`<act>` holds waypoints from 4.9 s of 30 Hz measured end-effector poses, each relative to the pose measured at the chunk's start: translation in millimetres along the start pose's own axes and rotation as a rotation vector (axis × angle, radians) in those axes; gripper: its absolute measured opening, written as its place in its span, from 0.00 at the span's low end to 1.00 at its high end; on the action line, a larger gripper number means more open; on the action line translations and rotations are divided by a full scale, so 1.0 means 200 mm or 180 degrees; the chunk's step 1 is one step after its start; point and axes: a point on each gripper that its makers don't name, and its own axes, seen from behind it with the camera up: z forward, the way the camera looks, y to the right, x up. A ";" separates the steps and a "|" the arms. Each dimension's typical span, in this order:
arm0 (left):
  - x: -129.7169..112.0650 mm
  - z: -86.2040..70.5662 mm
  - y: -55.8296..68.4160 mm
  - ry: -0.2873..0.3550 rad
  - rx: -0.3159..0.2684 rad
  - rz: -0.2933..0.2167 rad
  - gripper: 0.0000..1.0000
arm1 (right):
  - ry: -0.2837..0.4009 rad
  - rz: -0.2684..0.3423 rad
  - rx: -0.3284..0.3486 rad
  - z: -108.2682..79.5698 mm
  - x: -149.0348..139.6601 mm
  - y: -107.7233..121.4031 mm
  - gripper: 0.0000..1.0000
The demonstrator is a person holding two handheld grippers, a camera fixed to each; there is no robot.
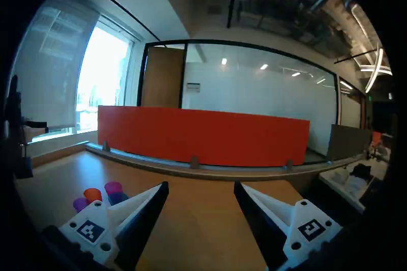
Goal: Pour water
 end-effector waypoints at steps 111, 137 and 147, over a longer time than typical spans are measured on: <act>-0.58 -0.04 0.74 -0.1221 -0.2003 0.0669 0.92 | -0.0585 -0.0686 0.1304 0.04 -0.12 -0.32 1.00; -0.86 -0.12 0.90 -0.1564 -0.2376 0.0675 0.92 | -0.0639 -0.0727 0.1317 0.08 -0.15 -0.33 1.00; -0.96 -0.13 0.94 -0.1665 -0.2453 0.0650 0.92 | -0.0668 -0.0745 0.1320 0.10 -0.17 -0.33 1.00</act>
